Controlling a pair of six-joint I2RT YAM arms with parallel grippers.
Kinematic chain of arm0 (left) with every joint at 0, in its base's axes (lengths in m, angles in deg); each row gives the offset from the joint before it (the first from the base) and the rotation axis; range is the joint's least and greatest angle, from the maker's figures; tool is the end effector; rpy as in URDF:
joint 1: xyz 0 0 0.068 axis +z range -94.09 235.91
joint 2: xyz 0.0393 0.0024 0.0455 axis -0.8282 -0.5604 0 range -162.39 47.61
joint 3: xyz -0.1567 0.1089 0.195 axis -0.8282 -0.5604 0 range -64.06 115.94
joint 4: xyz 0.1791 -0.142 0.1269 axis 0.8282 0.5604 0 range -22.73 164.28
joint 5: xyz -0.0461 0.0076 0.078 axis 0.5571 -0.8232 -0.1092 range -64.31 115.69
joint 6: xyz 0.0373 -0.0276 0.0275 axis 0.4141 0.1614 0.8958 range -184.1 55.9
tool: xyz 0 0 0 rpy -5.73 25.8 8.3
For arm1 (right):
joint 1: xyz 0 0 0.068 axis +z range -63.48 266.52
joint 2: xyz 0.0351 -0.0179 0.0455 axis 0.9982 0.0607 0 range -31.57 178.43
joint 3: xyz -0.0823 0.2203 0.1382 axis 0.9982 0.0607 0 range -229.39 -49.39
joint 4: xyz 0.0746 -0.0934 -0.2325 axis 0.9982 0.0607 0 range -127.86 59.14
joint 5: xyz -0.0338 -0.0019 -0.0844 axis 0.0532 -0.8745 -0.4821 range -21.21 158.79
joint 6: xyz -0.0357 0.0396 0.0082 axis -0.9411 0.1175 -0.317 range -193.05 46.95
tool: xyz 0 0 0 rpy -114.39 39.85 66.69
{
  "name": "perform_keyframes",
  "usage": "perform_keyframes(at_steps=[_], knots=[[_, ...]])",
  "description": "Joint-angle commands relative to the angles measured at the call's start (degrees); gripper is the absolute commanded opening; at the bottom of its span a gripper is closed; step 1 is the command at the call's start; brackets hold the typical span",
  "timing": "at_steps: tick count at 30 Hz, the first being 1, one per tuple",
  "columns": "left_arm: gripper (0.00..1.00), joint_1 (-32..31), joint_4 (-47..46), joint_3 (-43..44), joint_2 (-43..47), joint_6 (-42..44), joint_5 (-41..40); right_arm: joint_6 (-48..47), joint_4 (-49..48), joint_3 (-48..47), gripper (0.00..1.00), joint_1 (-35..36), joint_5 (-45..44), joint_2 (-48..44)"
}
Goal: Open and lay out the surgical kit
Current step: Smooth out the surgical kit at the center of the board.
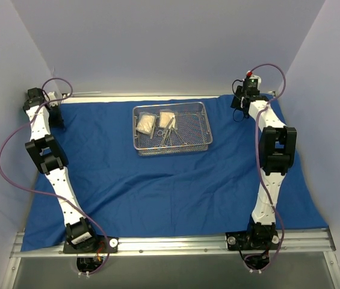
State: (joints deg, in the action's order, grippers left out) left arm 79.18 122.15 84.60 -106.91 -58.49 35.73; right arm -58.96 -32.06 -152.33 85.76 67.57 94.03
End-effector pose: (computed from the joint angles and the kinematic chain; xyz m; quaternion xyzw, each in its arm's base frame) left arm 0.5183 0.2160 0.1666 -0.1260 0.9558 -0.0193 0.2649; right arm 0.5192 -0.0075 0.2369 0.1164 0.8513 0.0503 0.5092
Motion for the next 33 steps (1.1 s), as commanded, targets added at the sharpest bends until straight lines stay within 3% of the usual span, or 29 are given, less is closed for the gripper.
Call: perform_keyframes(at_steps=[1,6,10,14,29,31,33], knots=[[0.02,-0.15,4.1,-0.48,-2.37,0.46,2.44,-0.9,0.09,0.8,0.4,0.05,-2.3,-5.01],[0.02,-0.85,1.91,2.49,-2.63,1.51,-0.19,-0.64,-0.18,1.95,0.4,0.14,-2.57,-5.81],[0.02,-2.61,-1.16,9.17,-5.35,3.7,-10.01,0.24,-0.53,2.39,0.39,0.4,-2.48,-6.77],[0.02,-4.19,-8.01,9.36,-5.35,5.99,-16.62,0.5,-0.97,2.39,0.39,0.4,-2.39,-7.83],[0.02,-7.09,-20.15,15.52,-7.56,5.03,-20.33,1.64,-1.06,-1.04,0.4,2.51,2.97,-5.98],[0.02,-7.01,-20.24,15.43,-7.38,4.94,-20.5,3.65,-0.27,-2.09,0.48,1.2,3.67,-3.98],[0.02,-6.83,-20.16,15.52,-7.11,4.42,-20.85,6.11,1.83,-6.91,0.51,-3.01,3.67,-1.16]])
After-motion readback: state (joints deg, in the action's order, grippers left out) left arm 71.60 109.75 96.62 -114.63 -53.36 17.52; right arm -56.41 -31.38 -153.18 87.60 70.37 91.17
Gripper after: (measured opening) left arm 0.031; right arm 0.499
